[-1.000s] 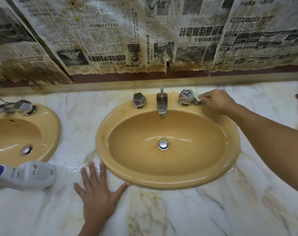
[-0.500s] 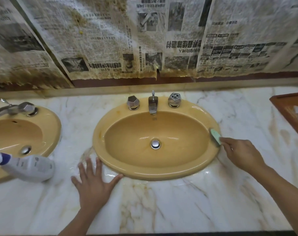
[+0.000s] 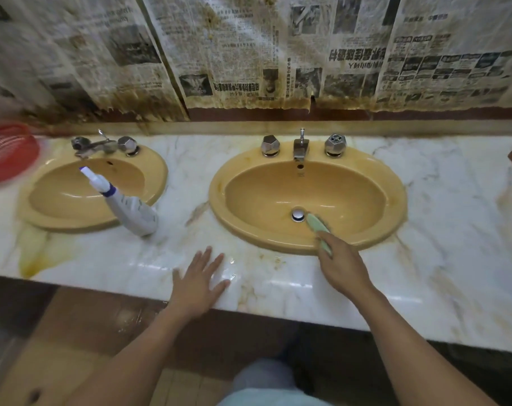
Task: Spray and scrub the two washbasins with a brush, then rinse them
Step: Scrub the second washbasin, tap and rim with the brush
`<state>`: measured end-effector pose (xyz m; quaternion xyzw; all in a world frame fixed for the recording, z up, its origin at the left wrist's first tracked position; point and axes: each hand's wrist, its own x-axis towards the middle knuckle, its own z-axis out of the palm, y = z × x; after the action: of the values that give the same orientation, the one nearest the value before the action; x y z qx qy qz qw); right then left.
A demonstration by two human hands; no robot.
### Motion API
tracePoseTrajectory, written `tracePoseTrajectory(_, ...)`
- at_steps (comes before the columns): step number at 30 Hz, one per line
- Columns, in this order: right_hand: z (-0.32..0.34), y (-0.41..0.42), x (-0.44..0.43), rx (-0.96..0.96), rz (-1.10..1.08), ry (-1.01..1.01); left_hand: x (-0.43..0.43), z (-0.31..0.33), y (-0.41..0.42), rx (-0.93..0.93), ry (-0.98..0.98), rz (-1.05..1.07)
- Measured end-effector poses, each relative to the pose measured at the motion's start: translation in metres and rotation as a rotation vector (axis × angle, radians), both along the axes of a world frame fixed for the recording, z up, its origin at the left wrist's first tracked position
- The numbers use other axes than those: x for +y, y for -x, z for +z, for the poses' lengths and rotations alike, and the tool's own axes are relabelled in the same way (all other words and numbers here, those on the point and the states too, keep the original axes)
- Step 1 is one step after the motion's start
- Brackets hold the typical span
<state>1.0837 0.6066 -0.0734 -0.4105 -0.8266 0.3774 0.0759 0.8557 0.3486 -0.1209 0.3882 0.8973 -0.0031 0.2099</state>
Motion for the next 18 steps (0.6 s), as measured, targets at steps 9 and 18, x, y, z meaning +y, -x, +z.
tracePoseTrajectory(9, -0.001, 0.032, -0.038, -0.112, 0.230, -0.106, -0.071, 0.007, 0.030, -0.055, -0.031, 0.006)
tracePoseTrajectory(18, -0.011, 0.129, -0.075, -0.146, 0.300, -0.140, -0.079, 0.002, 0.066, -0.069, -0.088, -0.004)
